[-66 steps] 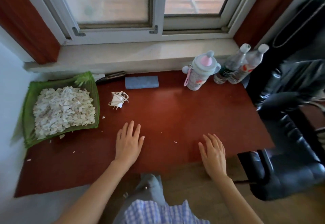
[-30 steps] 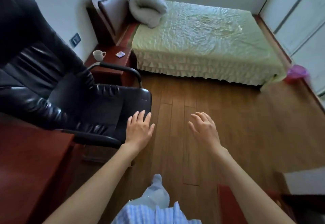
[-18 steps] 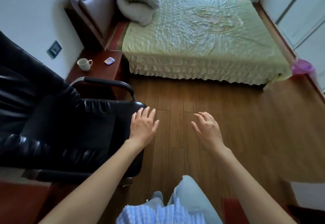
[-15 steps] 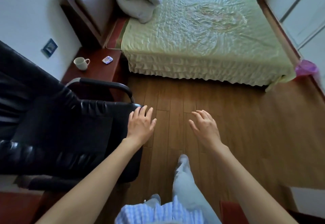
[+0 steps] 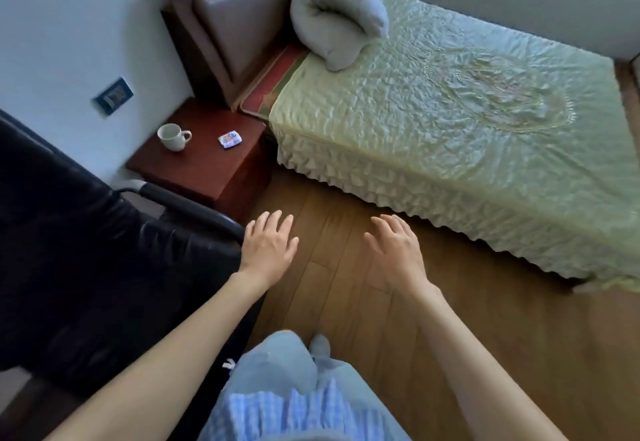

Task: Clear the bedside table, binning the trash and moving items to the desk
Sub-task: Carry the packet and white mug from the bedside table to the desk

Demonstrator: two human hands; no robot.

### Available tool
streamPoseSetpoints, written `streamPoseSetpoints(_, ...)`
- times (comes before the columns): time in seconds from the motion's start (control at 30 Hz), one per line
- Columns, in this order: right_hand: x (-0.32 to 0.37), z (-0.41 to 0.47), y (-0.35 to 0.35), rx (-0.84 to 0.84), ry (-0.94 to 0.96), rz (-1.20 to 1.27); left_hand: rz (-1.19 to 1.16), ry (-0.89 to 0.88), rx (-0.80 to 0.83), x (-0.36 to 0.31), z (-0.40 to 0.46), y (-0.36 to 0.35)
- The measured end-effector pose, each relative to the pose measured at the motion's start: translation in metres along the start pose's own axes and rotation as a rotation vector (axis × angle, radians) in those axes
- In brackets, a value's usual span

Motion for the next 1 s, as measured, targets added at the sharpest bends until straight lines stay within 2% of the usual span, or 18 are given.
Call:
streamPoseSetpoints(0.4, 0.020, 0.202, -0.014, 0.105, 0.156, -0.047, 0.007, 0.195, 0.014, 0.047, 0.156, -0.007)
streamPoseSetpoints(0.7, 0.094, 0.364, -0.035, 0.213, 0.304, -0.113, -0.008, 0.345, 0.024, 0.123, 0.266, 0.007)
streamPoseSetpoints(1.0, 0.172, 0.484, -0.067, 0.331, 0.529, -0.170, -0.020, 0.608, -0.003, 0.191, 0.320, 0.015)
Point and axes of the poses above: each hand's wrist, its own z-axis towards the middle knuckle, its own y-axis out of the back of the hand, x = y × z, the point moved 2 cm from there along z, towards the middle knuckle, and after that the axes turned 6 degrees about -y, right-handed, at the moved point
